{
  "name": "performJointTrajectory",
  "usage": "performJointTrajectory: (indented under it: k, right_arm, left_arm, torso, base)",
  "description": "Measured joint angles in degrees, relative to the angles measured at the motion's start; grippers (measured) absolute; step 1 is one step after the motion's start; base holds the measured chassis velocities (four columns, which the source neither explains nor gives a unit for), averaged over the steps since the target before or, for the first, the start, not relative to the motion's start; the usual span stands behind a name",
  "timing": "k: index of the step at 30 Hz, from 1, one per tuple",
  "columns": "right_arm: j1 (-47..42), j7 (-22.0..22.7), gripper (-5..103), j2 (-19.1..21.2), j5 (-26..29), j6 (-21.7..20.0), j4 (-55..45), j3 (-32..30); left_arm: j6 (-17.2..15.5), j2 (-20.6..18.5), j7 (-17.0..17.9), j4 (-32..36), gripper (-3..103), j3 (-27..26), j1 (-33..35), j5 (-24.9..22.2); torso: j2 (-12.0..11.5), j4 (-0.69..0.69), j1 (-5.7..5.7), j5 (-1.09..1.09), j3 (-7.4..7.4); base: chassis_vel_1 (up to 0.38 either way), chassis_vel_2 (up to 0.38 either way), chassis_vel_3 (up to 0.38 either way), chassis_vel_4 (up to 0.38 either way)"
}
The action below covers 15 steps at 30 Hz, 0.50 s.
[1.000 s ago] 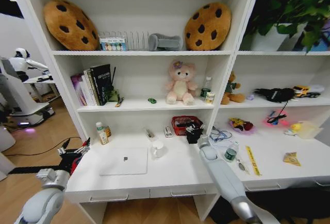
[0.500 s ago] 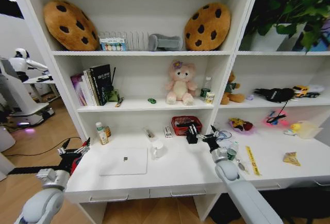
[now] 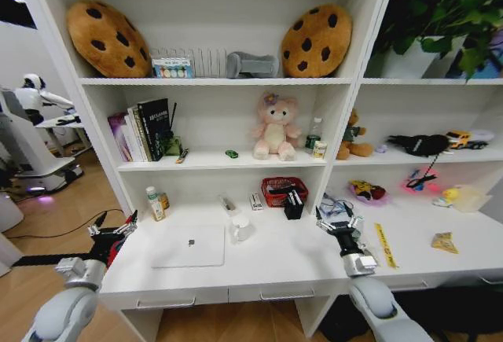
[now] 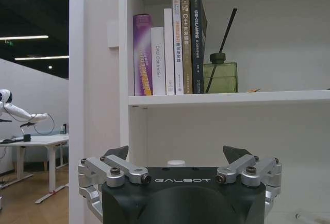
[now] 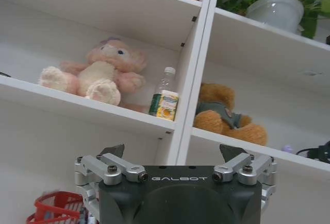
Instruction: Organize the objects on the table.
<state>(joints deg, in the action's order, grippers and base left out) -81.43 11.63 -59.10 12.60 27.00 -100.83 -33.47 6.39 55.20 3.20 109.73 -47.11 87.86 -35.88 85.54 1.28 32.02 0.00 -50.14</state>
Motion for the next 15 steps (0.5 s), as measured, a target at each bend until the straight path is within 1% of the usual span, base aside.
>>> performJointTrajectory:
  k: [4,6,7,15]
  right_arm:
    - [-1.68,0.92,100,0.25,0.54,2.18,0.69,-1.17]
    - [-1.75,1.12,100,-0.02,-0.18,2.37,0.94,-1.46]
    - [-1.7,1.3,100,-0.48,-1.12,2.39,1.17,-1.66]
    - [-1.11,2.46,100,-1.96,-2.8,1.28,1.42,-0.5]
  left_arm:
    - [0.0,0.0,0.0,0.0,100,0.01,0.0,0.0]
    - [0.0,0.0,0.0,0.0,100,0.0,0.0,0.0]
    - [0.0,0.0,0.0,0.0,100,0.0,0.0,0.0]
    - [0.0,0.0,0.0,0.0,100,0.0,0.0,0.0]
  torso:
    - [0.0,0.0,0.0,0.01,-0.01]
    - [0.0,-0.01,0.0,0.01,-0.01]
    - [-0.01,-0.01,0.01,0.0,0.0]
    - [-0.01,-0.01,0.01,0.0,-0.01]
  base:
    - [0.0,0.0,0.0,0.0]
    - [0.0,0.0,0.0,0.0]
    - [0.0,0.0,0.0,0.0]
    - [0.0,0.0,0.0,0.0]
